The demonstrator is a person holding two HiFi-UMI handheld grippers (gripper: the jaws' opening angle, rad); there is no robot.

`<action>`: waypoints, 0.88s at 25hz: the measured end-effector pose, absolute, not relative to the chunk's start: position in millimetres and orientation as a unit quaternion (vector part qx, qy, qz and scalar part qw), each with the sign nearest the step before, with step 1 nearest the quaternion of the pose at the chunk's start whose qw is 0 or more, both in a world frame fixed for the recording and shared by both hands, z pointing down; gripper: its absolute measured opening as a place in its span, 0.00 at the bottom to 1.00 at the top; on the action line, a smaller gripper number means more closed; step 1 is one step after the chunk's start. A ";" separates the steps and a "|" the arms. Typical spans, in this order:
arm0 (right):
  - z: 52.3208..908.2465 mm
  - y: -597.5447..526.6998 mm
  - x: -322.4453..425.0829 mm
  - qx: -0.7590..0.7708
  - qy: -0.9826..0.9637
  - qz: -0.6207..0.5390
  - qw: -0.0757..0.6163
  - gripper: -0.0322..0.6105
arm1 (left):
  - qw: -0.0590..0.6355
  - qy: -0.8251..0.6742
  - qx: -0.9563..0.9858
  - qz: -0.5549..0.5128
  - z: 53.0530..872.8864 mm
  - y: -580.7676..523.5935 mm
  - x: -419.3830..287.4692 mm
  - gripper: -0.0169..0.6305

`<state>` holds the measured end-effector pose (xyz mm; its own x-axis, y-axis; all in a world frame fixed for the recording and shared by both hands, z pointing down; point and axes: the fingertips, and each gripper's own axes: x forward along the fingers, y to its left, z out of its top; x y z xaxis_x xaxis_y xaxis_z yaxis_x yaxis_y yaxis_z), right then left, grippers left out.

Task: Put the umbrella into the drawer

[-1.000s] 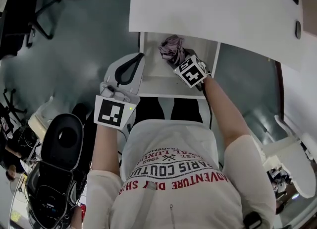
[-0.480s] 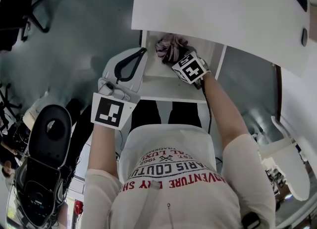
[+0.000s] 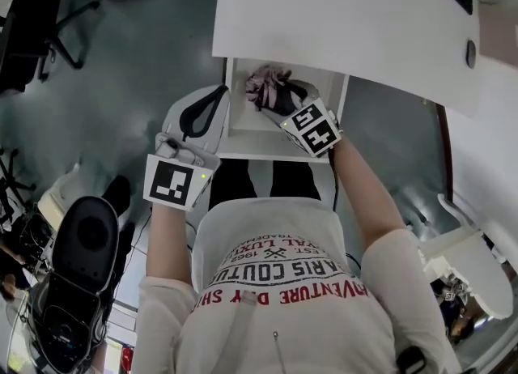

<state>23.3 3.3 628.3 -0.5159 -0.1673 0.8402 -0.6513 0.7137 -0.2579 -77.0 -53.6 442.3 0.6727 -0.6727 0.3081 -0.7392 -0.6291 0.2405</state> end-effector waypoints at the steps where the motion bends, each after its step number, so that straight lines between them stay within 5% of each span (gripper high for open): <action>1: 612.2 0.2 21.6 0.260 -0.828 0.286 0.407 0.53 | 0.169 -0.393 0.899 0.094 433.3 -53.6 -78.3 0.04; 6: 530.7 -34.8 22.3 0.340 -0.842 0.258 0.330 0.16 | 0.129 -0.386 0.909 0.085 385.8 -63.3 -81.0 0.04; 9: 483.0 -42.8 19.1 0.355 -0.860 0.216 0.296 0.05 | 0.117 -0.383 0.913 0.078 360.4 -63.3 -81.1 0.04; 22: 309.6 -54.7 41.3 0.468 -0.868 0.061 0.154 0.05 | 0.078 -0.369 0.923 0.079 276.6 -52.5 -78.6 0.04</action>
<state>41.3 -54.7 309.6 -0.5154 -0.7930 0.3248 -0.8307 0.5554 0.0379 -78.6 -52.5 276.6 0.7152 -0.6687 0.2033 -0.6934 -0.7155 0.0856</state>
